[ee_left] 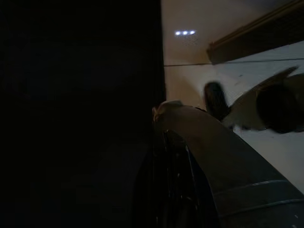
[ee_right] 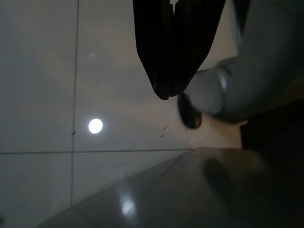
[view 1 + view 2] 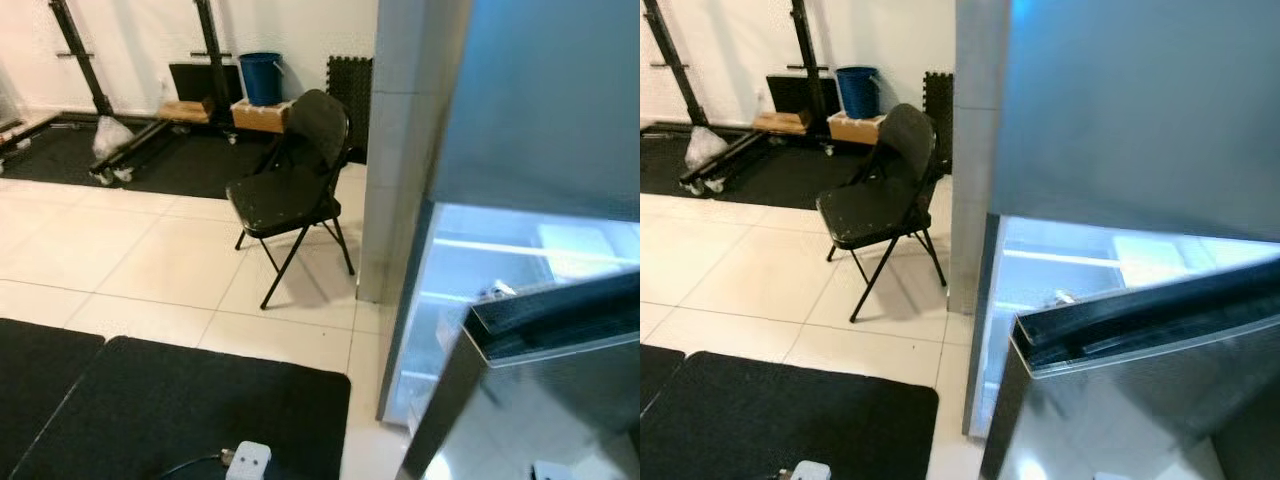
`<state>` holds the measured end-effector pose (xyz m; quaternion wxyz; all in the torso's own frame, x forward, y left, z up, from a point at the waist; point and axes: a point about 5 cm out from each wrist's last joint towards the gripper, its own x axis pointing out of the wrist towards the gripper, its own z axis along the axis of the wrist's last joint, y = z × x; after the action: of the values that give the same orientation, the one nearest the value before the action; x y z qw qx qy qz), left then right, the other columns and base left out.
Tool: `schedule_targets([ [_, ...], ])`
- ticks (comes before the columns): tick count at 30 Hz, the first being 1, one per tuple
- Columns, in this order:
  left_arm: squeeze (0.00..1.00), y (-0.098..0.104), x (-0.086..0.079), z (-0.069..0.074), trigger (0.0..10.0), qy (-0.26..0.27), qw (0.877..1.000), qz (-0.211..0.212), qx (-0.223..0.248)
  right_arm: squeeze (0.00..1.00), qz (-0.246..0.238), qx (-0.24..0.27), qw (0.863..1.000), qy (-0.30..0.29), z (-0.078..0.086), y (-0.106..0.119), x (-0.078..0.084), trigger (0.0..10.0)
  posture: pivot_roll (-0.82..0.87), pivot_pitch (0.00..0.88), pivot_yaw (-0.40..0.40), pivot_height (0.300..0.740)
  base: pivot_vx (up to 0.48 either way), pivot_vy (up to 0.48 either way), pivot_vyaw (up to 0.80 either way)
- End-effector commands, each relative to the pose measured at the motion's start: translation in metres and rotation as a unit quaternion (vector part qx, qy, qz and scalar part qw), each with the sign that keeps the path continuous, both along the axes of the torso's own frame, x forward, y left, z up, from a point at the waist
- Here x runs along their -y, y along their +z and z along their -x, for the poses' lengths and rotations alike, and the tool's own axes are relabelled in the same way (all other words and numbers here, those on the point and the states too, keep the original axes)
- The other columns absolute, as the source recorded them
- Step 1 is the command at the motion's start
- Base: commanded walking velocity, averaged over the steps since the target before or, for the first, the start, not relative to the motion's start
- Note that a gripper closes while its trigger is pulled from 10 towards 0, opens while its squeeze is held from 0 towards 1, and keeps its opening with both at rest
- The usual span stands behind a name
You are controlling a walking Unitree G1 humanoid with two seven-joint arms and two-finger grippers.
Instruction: Restocking fridge
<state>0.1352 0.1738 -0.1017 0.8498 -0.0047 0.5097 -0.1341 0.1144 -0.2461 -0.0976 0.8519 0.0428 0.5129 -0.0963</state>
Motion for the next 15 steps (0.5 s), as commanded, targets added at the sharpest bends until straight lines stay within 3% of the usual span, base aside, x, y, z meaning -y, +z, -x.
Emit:
schedule_targets([
  [1, 0.0, -0.0014, -0.0027, 0.0047, 10.0, -0.008, 1.0, -0.004, -0.01, 0.0, 0.001, -0.014, 1.0, -0.003, 0.0084, -0.0021, 0.0017, 10.0, -0.02, 0.0, 0.008, 0.74, 0.0, -0.424, 0.0],
  [15, 0.0, -0.0019, -0.0019, 0.0065, 10.0, -0.009, 1.0, 0.001, -0.012, 0.0, 0.001, -0.015, 1.0, 0.002, 0.0088, -0.0023, 0.0014, 10.0, -0.02, 0.0, 0.006, 0.74, 0.0, -0.448, 0.0],
])
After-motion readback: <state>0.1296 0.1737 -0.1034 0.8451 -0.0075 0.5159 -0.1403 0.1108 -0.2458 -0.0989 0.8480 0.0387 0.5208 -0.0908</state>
